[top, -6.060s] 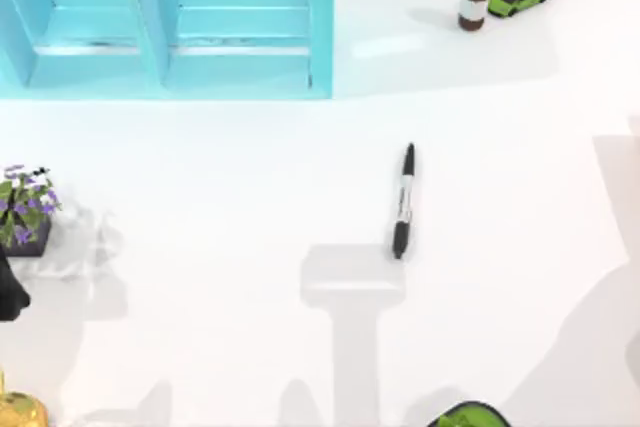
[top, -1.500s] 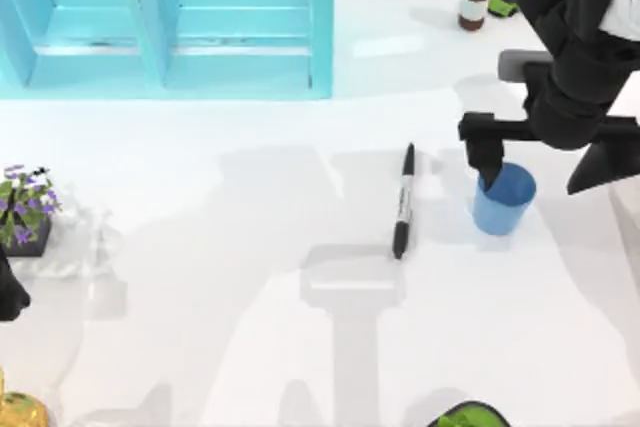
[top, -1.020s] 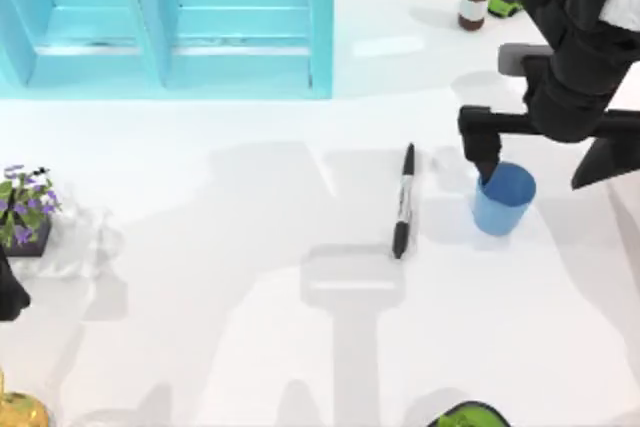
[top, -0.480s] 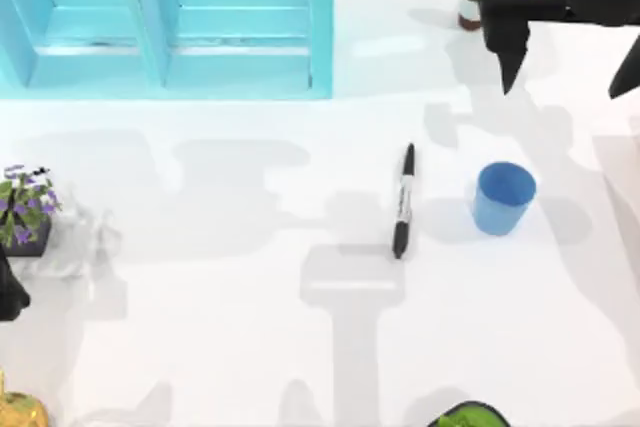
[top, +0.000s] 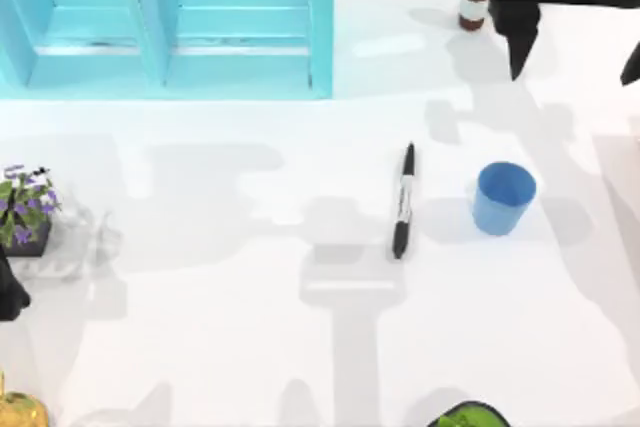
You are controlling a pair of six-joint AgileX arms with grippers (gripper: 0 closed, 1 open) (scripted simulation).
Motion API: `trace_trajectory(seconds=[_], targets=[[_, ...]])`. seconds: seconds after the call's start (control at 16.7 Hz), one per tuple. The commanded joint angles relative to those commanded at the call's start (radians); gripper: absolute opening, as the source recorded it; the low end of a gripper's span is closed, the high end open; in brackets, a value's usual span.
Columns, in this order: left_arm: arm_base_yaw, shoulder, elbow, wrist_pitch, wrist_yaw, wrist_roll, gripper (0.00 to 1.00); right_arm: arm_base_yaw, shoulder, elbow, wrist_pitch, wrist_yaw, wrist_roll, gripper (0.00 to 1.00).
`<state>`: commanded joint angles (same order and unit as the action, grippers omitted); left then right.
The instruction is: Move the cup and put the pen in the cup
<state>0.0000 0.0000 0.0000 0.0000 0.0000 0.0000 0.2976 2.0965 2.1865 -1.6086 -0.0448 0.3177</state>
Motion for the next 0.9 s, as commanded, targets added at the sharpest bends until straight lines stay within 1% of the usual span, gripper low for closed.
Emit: trace_trajectory(seconds=[0.12, 0.24, 0.66, 0.78, 0.9], targets=[[0.0, 0.0, 0.0, 0.0, 0.0, 0.0, 1.0, 0.017, 0.036, 0.036, -0.013, 0.013, 0.032, 1.0], [0.0, 0.0, 0.0, 0.0, 0.0, 0.0, 1.0, 0.054, 0.114, 0.115, -0.039, 0.035, 0.093, 1.0], [0.0, 0.0, 0.0, 0.0, 0.0, 0.0, 1.0, 0.243, 0.551, 0.554, -0.158, 0.137, 0.387, 1.0], [0.0, 0.0, 0.0, 0.0, 0.0, 0.0, 1.0, 0.284, 0.628, 0.632, -0.178, 0.16, 0.45, 1.0], [0.0, 0.0, 0.0, 0.0, 0.0, 0.0, 1.0, 0.306, 0.663, 0.666, -0.188, 0.173, 0.482, 1.0]])
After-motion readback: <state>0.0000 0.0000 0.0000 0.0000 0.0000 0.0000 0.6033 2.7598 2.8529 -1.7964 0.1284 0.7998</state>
